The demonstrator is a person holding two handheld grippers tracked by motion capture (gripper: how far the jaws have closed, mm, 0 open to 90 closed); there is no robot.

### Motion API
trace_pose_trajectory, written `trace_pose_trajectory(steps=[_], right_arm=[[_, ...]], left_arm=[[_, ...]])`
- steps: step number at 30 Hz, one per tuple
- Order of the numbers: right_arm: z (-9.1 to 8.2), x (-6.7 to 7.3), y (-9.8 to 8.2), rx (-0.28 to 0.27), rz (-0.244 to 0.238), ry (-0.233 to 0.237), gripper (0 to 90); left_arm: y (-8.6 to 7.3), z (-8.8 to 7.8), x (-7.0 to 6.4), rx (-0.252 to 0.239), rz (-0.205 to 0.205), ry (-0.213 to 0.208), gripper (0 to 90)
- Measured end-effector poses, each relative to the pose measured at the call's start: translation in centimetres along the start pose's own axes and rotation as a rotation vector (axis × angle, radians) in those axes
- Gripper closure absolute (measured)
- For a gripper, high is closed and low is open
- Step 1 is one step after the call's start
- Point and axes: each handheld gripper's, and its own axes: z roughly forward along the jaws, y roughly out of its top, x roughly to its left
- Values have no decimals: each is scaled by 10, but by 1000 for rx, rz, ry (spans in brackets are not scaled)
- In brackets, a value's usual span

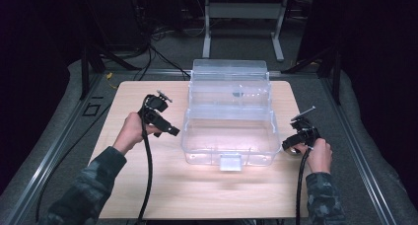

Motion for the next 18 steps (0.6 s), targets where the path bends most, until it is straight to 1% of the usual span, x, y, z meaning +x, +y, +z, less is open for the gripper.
trace_pose_trajectory(steps=[1, 2, 3, 4, 5, 6, 7, 8, 10, 12, 13, 14, 16, 17, 18], right_arm=[[3, 1, 1, -5, 2, 4, 93], [5, 1, 3, 3, 4, 1, 94], [7, 1, 4, 11, 5, -6, 113], [7, 1, 5, 38, -2, -7, 133], [11, 0, 4, 28, 9, -8, 143], [12, 0, 4, 27, 16, -6, 147], [13, -1, 3, 23, 18, -22, 169], [10, -2, 4, 38, 17, -18, 192], [9, -3, 4, 42, 29, -42, 195], [9, -4, 3, 28, 35, -30, 198], [9, -4, 3, 32, 33, -37, 198], [9, -6, 2, 24, 28, -36, 198], [3, -7, 1, 24, 28, -34, 199], [0, -8, 0, 20, 27, -32, 199], [-3, -9, -2, -4, 31, -33, 199]], left_arm=[[-3, -1, 4, 7, -2, 7, 66], [-7, -2, 8, 6, -7, 14, 60], [-10, -2, 12, 2, -19, 15, 55], [-14, -3, 16, 5, -28, 14, 55], [-17, -3, 20, 2, -39, 9, 54], [-20, -3, 23, 9, -40, 17, 52], [-22, -2, 26, 17, -40, 22, 49], [-24, -2, 30, 18, -46, 19, 45], [-28, -2, 34, 10, -64, 15, 40], [-33, -3, 37, 16, -66, 17, 40], [-35, -2, 38, 19, -67, 22, 40], [-37, -2, 41, 26, -73, 23, 39], [-38, -3, 44, 31, -75, 30, 38], [-39, -4, 45, 26, -79, 33, 36], [-39, -5, 46, 23, -81, 31, 34]])
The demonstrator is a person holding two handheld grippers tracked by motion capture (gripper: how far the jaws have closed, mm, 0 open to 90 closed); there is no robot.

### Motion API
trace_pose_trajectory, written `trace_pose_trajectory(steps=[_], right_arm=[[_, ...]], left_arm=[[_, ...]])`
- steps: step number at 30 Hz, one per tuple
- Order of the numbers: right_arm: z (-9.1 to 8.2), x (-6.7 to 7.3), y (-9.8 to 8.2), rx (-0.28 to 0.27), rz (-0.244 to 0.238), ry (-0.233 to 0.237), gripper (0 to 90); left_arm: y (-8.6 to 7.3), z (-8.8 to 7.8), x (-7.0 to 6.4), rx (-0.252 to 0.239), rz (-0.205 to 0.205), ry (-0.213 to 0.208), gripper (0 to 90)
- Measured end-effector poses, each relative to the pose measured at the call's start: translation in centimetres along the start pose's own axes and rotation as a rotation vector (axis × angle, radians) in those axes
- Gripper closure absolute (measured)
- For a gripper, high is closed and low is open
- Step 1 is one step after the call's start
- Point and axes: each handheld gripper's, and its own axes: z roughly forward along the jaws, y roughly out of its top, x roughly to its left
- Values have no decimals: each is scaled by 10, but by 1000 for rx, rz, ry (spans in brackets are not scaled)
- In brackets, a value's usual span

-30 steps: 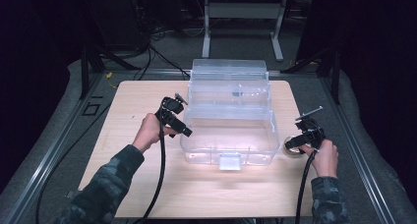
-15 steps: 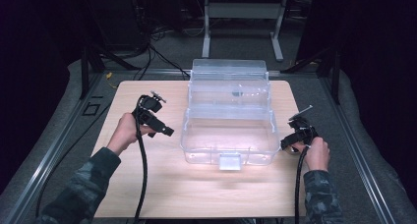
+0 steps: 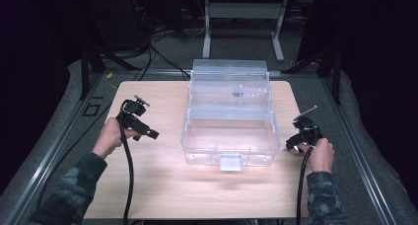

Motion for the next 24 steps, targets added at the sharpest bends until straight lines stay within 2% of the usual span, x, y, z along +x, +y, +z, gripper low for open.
trace_pose_trajectory(steps=[2, 4, 7, 9, 11, 12, 13, 18, 19, 22, 23, 24], right_arm=[[-9, -1, -2, 14, -9, -5, 199], [-16, -1, -6, -3, -16, -13, 199], [-24, -2, -11, -6, -20, 0, 199], [-27, -3, -13, 9, -31, -12, 199], [-32, -3, -16, -8, -33, -4, 199], [-38, -3, -16, 4, -36, -4, 199], [-40, -2, -18, -22, -36, -1, 199], [-56, 3, -17, -12, -66, 34, 199], [-59, 6, -17, -17, -75, 5, 199], [-66, 12, -16, -38, -90, 9, 199], [-69, 13, -16, -34, -98, 29, 199], [-71, 16, -16, -43, -103, 12, 199]], left_arm=[[0, -2, 1, -9, 4, -1, 28], [-1, -4, 2, -17, 1, -7, 21], [0, -4, 5, -10, 0, -8, 9], [-1, -4, 7, -13, -7, -6, 3], [-3, -5, 7, -15, -5, -2, 3], [-4, -5, 7, -19, -2, -2, 3], [-5, -4, 8, -16, -1, -1, 3], [-8, -4, 14, -21, -14, 2, 2], [-8, -4, 15, -19, -13, 3, 2], [-9, -2, 16, -22, -15, -2, 2], [-9, -2, 17, -23, -14, -4, 2], [-9, -1, 18, -26, -16, -1, 2]])
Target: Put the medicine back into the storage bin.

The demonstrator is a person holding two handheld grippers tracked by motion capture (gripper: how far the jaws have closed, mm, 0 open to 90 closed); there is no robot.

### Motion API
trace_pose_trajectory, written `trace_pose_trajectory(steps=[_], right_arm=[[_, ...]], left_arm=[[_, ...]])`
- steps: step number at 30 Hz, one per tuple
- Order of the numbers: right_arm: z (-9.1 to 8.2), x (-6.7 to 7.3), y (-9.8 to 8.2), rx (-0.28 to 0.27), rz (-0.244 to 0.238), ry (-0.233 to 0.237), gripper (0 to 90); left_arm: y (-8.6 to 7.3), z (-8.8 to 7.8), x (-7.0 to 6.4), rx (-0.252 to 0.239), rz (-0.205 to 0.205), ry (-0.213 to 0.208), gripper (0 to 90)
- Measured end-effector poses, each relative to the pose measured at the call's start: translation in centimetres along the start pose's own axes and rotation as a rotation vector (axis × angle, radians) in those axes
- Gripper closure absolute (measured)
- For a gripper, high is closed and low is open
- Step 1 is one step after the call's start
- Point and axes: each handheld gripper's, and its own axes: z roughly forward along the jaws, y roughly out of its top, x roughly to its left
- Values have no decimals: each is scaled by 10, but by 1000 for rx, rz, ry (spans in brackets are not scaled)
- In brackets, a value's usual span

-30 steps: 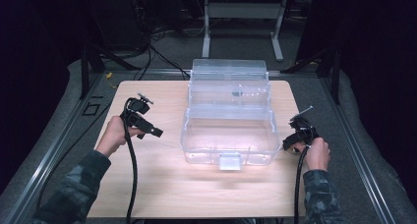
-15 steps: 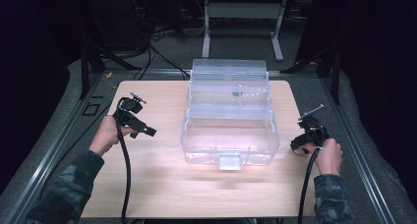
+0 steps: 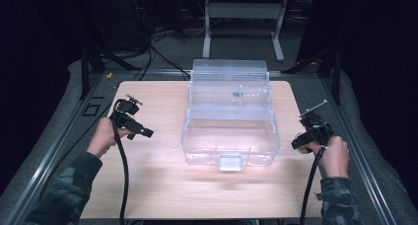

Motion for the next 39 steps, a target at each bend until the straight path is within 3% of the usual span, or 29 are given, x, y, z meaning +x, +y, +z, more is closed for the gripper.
trace_pose_trajectory(steps=[3, 6, 21, 24, 28, 32, 36, 39], right_arm=[[-5, 5, 2, 2, -15, -4, 199], [-11, 6, 4, 2, -27, 31, 199], [-41, 28, 20, -32, -94, 19, 199], [-48, 33, 27, -13, -114, 0, 199], [-60, 43, 33, -44, -135, 12, 199], [-64, 55, 39, -38, -171, 1, 199], [-63, 67, 44, -54, -195, 34, 199], [-58, 75, 49, -44, -215, 50, 199]], left_arm=[[1, 2, 3, -2, -1, 2, 2], [0, 5, 4, -7, -8, -3, 2], [-1, 15, 12, 38, 16, 1, 2], [2, 12, 17, 23, 0, 9, 2], [1, 12, 15, 24, 9, 1, 2], [4, 12, 16, 9, 3, 15, 3], [5, 15, 9, 22, 22, -2, 2], [7, 14, 9, 18, 31, 18, 3]])
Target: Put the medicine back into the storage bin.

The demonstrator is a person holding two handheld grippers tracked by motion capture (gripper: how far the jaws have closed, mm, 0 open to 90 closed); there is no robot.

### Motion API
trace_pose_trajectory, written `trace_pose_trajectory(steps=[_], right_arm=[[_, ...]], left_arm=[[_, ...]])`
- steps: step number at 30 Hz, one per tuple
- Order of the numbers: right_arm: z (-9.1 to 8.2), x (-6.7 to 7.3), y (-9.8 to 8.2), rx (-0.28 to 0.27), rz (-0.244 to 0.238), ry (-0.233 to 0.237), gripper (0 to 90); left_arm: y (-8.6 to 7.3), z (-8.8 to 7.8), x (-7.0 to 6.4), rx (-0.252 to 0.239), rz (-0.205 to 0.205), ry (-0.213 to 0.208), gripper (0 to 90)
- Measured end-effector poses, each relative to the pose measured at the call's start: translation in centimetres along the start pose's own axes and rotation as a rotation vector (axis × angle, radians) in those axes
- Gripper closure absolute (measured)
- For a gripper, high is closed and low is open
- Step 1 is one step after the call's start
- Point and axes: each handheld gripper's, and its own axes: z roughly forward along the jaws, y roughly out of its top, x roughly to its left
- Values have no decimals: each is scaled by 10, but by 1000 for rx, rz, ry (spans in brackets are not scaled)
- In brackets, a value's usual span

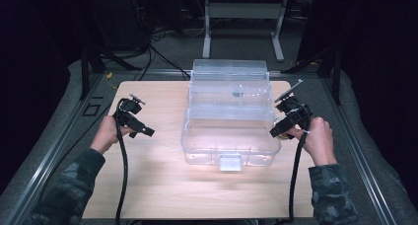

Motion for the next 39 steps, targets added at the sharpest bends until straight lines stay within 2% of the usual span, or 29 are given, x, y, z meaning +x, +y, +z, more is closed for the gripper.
trace_pose_trajectory(steps=[3, 5, 8, 11, 19, 22, 24, 27, 31, 39], right_arm=[[5, 7, 4, -2, -17, 12, 199], [10, 11, 6, -2, -26, 26, 199], [20, 18, 10, 5, -43, 59, 199], [29, 25, 12, 15, -57, 61, 199], [51, 34, 17, 46, -66, 104, 198], [56, 34, 18, 49, -68, 101, 198], [58, 35, 19, 59, -70, 105, 198], [58, 35, 19, 73, -72, 86, 198], [60, 36, 16, 81, -72, 72, 198], [64, 35, 14, 99, -80, 85, 197]], left_arm=[[-3, 2, 1, 5, -14, -13, 2], [-4, 1, 1, 16, -3, -1, 2], [-5, -1, 3, 10, -13, 0, 2], [-6, -2, 3, 13, -13, 1, 3], [-10, 5, 1, 10, -19, -9, 3], [-11, 9, -1, 17, -20, -24, 3], [-9, 9, -2, 21, -12, -17, 3], [-6, 9, -4, 18, 0, -8, 3], [-7, 13, -4, 26, -5, -22, 3], [-5, 15, -5, 26, 1, -23, 3]])
